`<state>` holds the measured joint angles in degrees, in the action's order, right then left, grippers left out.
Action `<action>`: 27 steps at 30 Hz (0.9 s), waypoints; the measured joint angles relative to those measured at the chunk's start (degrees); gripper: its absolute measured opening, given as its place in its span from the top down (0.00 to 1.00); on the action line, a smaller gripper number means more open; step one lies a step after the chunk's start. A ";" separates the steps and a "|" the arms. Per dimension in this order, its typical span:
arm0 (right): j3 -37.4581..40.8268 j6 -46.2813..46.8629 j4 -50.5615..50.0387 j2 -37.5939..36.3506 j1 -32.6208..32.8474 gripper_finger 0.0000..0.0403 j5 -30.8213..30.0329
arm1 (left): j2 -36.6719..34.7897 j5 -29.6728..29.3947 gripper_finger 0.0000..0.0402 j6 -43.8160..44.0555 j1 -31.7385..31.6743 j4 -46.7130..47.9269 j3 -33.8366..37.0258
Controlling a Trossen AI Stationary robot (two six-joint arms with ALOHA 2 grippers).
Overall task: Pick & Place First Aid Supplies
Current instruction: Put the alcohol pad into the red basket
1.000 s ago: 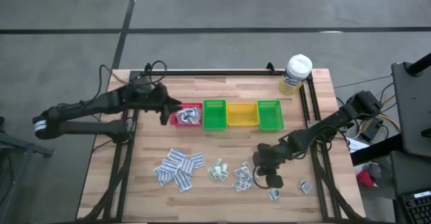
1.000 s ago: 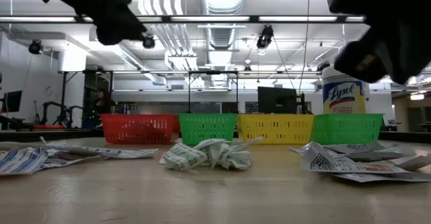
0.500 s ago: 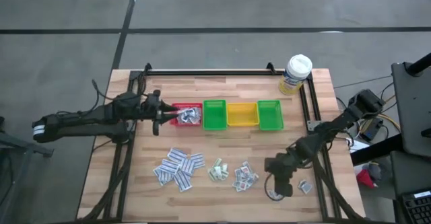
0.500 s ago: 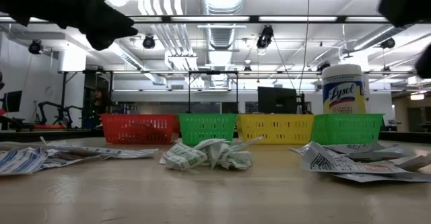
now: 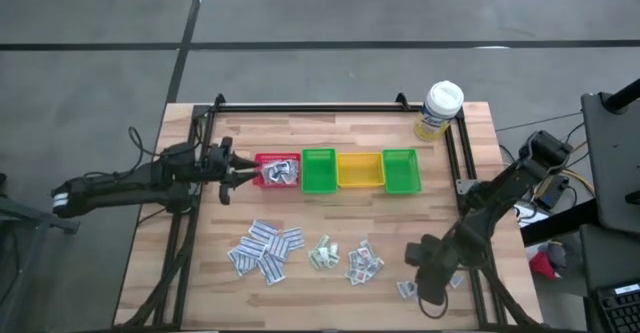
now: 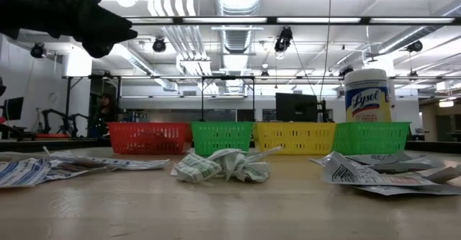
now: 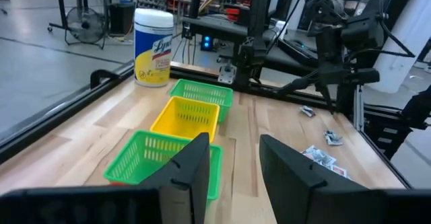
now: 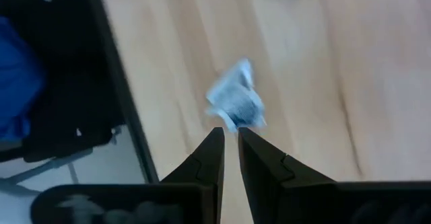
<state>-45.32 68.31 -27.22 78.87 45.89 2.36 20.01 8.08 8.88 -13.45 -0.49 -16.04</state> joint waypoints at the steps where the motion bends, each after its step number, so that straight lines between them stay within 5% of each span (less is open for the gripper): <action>1: 0.00 -1.31 1.56 0.26 0.00 0.89 -0.68 | -0.06 0.00 0.69 0.00 0.02 -0.02 0.24; 7: -1.73 -3.31 6.44 3.61 0.02 0.89 -0.97 | -0.04 0.03 0.69 1.10 0.02 0.07 0.56; 14: -6.70 5.44 5.43 10.45 0.00 0.92 4.52 | -0.02 0.04 0.69 1.23 0.04 0.07 0.58; 27: -20.61 13.37 -12.10 20.94 -0.68 0.92 2.62 | -0.02 1.46 0.69 1.23 0.09 0.11 0.75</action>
<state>-65.93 81.69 -39.32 99.81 45.21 4.98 19.99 9.54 10.12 -13.37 -0.38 -15.30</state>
